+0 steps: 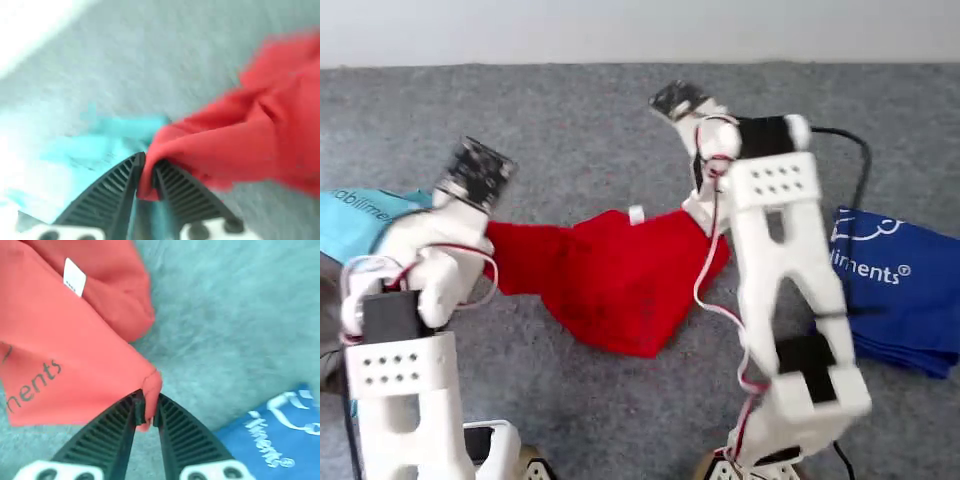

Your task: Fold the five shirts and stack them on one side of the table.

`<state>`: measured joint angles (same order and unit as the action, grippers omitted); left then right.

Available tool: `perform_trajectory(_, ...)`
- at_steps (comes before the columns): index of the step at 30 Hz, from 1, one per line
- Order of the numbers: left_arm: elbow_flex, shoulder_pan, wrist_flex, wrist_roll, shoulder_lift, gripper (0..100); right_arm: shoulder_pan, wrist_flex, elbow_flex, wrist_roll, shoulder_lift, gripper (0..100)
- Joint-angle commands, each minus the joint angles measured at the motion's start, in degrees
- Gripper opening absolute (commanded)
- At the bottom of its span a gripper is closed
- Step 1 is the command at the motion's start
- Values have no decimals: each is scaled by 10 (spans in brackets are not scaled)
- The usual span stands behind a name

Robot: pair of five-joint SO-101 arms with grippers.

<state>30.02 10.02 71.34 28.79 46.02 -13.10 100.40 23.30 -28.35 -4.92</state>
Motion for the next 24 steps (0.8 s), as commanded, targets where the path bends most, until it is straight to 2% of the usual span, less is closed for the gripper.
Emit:
perform_trajectory(1,-137,2,-12,-14,3,13,10,20,25,-5,131,10)
perform_trajectory(5,-227,0,-68,-13,5,14,39,-49,25,-15,238,10)
perform_trajectory(13,-339,-1,-223,-5,1,14,109,-204,25,-122,367,10)
perform_trajectory(16,-347,-16,-254,55,4,14,111,-246,25,-156,397,10)
perform_trajectory(20,-356,-58,-249,166,15,14,112,-289,25,-209,429,10)
perform_trajectory(24,-358,-103,-249,244,42,14,112,-308,25,-258,460,10)
